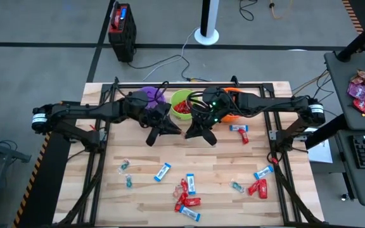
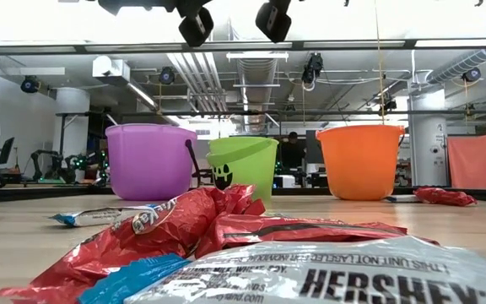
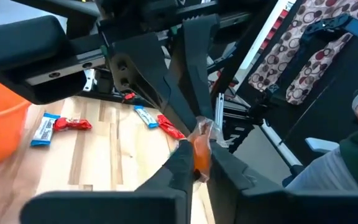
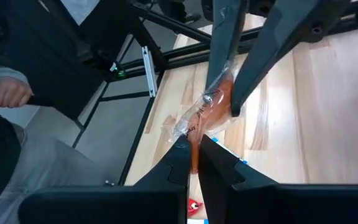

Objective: Sort candy by brand, put in halloween buckets
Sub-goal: Put the orange gummy candy into the purple bucket

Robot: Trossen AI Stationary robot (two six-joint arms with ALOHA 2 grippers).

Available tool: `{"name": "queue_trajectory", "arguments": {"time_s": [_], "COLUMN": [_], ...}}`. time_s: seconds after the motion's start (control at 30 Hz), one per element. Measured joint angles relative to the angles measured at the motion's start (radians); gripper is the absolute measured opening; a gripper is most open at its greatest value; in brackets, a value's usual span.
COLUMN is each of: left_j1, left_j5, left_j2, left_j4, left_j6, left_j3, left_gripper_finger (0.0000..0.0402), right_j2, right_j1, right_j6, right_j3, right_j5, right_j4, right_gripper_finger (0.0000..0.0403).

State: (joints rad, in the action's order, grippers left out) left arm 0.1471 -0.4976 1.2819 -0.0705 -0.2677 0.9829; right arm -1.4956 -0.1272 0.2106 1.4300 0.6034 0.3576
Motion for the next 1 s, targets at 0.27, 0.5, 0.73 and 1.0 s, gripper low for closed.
{"name": "queue_trajectory", "arguments": {"time_s": [0.27,0.5,0.73,1.0], "left_j1": [0.005,0.045,0.172,0.372], "left_j5": [0.001,0.017,0.249,0.489], "left_j2": [-0.002,-0.020,-0.110,-0.119], "left_j4": [0.036,0.158,0.456,0.830], "left_j6": [-0.003,-0.042,-0.048,0.017], "left_j3": [0.000,0.000,-0.001,0.033], "left_gripper_finger": [0.0002,0.0001,0.0000,0.0000], "right_j2": [-0.009,-0.006,-0.002,-0.003], "right_j1": [-0.020,-0.097,-0.130,-0.116], "right_j6": [0.114,0.209,0.260,0.282], "right_j3": [0.000,0.000,0.000,0.000], "right_j5": [-0.001,-0.021,-0.114,-0.197], "right_j4": [0.005,0.003,0.085,0.198], "right_gripper_finger": [0.0085,0.0167,0.0200,0.0196]}}
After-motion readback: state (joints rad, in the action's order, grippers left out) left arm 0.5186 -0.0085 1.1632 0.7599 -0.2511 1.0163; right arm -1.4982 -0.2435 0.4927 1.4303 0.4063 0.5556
